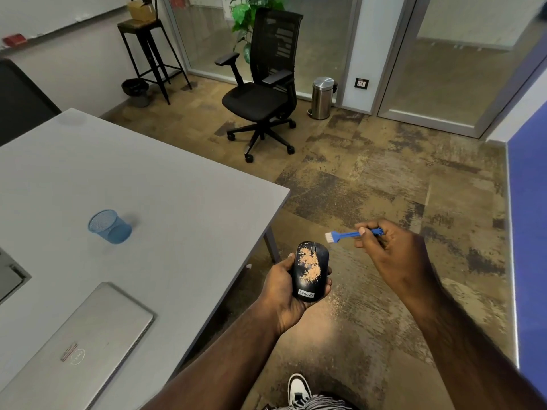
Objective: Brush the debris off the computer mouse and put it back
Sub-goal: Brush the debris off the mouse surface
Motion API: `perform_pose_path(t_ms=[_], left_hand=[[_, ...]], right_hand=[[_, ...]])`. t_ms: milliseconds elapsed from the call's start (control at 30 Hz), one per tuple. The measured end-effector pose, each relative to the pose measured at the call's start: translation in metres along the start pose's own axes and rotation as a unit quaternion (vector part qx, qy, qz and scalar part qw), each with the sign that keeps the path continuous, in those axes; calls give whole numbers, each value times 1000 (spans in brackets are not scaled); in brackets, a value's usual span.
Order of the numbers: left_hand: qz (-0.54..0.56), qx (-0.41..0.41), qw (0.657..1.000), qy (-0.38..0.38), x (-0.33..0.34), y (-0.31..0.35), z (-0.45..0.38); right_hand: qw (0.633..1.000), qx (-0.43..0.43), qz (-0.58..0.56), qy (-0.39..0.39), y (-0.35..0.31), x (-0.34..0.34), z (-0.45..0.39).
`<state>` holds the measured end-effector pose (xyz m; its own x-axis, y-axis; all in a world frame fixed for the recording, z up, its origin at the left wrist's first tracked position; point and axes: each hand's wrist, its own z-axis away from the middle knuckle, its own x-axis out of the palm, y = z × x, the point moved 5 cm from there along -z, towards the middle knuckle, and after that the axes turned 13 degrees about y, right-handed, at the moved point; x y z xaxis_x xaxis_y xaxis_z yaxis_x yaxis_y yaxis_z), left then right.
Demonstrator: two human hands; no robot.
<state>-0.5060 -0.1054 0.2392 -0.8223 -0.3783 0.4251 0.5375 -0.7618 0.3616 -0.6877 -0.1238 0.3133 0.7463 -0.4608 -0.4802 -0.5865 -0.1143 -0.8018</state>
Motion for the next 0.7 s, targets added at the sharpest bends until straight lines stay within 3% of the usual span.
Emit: perform_pose_path(t_ms=[133,300,433,600,700], left_hand=[[5,0,1000,-4,0,0,-1],[8,-5,1000,-10,2,-2,-1],[13,-2,1000,-12,2,-1,-3],[24,-9,1000,-9,-1,-1,-3],[27,-10,1000,-6,-2,0,-4]], right_hand=[[999,24,-40,-7,1,-1,-1],[1000,2,8,-11,1,1,-2],[998,25,-50,-5,-1,1,-1],[1000,16,-1,1,5,1,-1],[997,50,-61,10,7,-2,0]])
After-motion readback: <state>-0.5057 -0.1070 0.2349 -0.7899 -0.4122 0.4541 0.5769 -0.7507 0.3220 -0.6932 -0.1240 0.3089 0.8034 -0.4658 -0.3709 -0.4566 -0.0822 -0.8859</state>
